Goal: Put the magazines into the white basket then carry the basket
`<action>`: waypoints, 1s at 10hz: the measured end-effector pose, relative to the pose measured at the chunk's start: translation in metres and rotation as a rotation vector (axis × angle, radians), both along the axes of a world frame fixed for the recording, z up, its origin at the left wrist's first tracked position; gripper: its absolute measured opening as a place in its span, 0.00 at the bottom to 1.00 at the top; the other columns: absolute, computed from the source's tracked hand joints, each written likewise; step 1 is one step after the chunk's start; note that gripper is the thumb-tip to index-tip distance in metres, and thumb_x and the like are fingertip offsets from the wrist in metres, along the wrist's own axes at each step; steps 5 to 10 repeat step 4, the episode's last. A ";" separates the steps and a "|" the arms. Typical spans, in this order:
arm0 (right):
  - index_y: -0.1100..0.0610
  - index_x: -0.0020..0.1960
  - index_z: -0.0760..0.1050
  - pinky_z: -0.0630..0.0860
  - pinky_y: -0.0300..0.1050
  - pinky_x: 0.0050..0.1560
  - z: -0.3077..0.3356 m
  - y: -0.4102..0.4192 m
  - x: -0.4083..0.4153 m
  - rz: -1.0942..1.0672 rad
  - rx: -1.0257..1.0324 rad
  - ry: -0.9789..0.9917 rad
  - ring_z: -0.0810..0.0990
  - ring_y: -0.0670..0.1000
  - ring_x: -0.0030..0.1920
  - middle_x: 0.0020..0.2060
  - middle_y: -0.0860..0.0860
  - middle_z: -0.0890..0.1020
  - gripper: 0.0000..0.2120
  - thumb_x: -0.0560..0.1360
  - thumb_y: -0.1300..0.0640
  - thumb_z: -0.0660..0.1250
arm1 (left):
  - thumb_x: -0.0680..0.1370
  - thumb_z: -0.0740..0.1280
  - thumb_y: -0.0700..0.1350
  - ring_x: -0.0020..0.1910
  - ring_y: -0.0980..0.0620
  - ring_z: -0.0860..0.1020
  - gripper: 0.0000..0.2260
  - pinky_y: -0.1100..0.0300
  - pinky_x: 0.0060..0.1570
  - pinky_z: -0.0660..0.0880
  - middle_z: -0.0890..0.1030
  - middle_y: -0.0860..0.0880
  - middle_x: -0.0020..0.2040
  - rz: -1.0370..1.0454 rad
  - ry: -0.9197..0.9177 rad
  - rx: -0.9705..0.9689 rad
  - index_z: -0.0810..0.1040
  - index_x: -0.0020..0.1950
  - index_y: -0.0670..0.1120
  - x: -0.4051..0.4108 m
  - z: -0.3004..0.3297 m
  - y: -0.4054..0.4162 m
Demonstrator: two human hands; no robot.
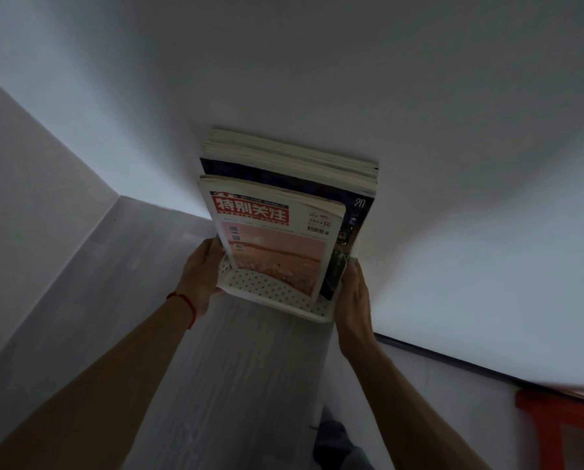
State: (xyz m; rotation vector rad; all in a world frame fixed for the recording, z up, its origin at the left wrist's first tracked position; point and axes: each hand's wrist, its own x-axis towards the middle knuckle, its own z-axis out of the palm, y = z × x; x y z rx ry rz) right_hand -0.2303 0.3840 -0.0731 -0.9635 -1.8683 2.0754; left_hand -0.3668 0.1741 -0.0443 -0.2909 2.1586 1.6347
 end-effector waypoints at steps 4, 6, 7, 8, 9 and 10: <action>0.35 0.62 0.71 0.73 0.53 0.63 0.017 0.029 0.044 0.117 -0.014 -0.081 0.73 0.47 0.65 0.69 0.48 0.73 0.12 0.84 0.42 0.52 | 0.79 0.61 0.55 0.44 0.53 0.77 0.15 0.45 0.49 0.80 0.79 0.44 0.58 0.276 0.067 -0.132 0.73 0.63 0.51 0.038 0.010 -0.014; 0.35 0.62 0.71 0.73 0.53 0.63 0.017 0.029 0.044 0.117 -0.014 -0.081 0.73 0.47 0.65 0.69 0.48 0.73 0.12 0.84 0.42 0.52 | 0.79 0.61 0.55 0.44 0.53 0.77 0.15 0.45 0.49 0.80 0.79 0.44 0.58 0.276 0.067 -0.132 0.73 0.63 0.51 0.038 0.010 -0.014; 0.35 0.62 0.71 0.73 0.53 0.63 0.017 0.029 0.044 0.117 -0.014 -0.081 0.73 0.47 0.65 0.69 0.48 0.73 0.12 0.84 0.42 0.52 | 0.79 0.61 0.55 0.44 0.53 0.77 0.15 0.45 0.49 0.80 0.79 0.44 0.58 0.276 0.067 -0.132 0.73 0.63 0.51 0.038 0.010 -0.014; 0.35 0.62 0.71 0.73 0.53 0.63 0.017 0.029 0.044 0.117 -0.014 -0.081 0.73 0.47 0.65 0.69 0.48 0.73 0.12 0.84 0.42 0.52 | 0.79 0.61 0.55 0.44 0.53 0.77 0.15 0.45 0.49 0.80 0.79 0.44 0.58 0.276 0.067 -0.132 0.73 0.63 0.51 0.038 0.010 -0.014; 0.35 0.62 0.71 0.73 0.53 0.63 0.017 0.029 0.044 0.117 -0.014 -0.081 0.73 0.47 0.65 0.69 0.48 0.73 0.12 0.84 0.42 0.52 | 0.79 0.61 0.55 0.44 0.53 0.77 0.15 0.45 0.49 0.80 0.79 0.44 0.58 0.276 0.067 -0.132 0.73 0.63 0.51 0.038 0.010 -0.014; 0.35 0.62 0.71 0.73 0.53 0.63 0.017 0.029 0.044 0.117 -0.014 -0.081 0.73 0.47 0.65 0.69 0.48 0.73 0.12 0.84 0.42 0.52 | 0.79 0.61 0.55 0.44 0.53 0.77 0.15 0.45 0.49 0.80 0.79 0.44 0.58 0.276 0.067 -0.132 0.73 0.63 0.51 0.038 0.010 -0.014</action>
